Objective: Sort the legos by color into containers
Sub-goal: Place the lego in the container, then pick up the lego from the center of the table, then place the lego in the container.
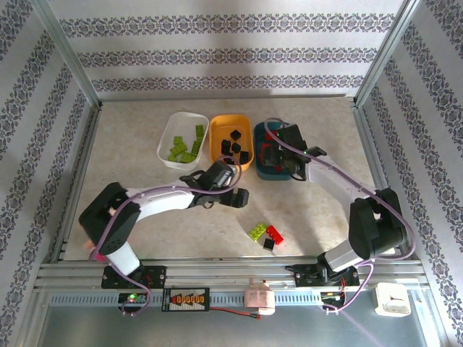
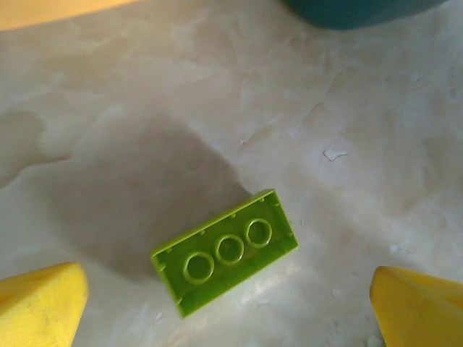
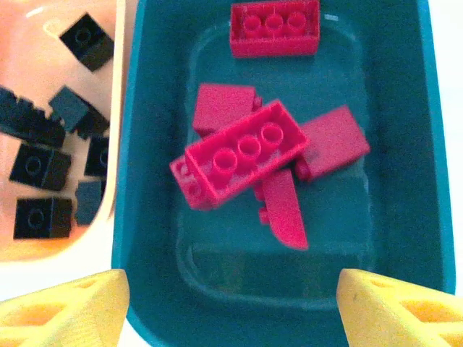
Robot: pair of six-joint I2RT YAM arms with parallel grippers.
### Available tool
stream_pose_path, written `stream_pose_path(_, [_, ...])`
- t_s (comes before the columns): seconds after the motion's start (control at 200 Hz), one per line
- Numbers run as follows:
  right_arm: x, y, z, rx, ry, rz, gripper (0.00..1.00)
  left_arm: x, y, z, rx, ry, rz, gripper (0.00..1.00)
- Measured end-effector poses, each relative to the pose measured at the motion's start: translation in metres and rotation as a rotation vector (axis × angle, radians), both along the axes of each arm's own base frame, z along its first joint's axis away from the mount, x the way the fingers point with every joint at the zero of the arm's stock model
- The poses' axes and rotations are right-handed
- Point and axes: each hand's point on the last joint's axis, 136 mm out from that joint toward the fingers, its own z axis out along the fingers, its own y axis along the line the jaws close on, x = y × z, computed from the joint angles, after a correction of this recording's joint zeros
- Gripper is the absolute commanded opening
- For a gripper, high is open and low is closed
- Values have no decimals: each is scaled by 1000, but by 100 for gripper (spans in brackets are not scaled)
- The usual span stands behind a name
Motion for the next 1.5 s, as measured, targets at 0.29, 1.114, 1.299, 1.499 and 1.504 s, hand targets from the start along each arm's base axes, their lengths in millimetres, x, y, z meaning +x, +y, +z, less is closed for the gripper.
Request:
stream_pose_path(0.29, [-33,-12,2,11,-19,1,76,7,-11,-32,157,-30,9,88])
stream_pose_path(1.114, [-43,-16,24,52,-85,-16,76,-2,27,2,168,-81,67,53])
stream_pose_path(1.299, [-48,-17,22,55,-83,-16,76,45,86,67,58,-181,265,53])
stream_pose_path(1.499, [-57,-12,18,57,-76,5,76,105,159,84,53,-203,475,53])
stream_pose_path(1.504, [-57,-12,17,57,-75,5,76,108,162,84,53,-203,482,53])
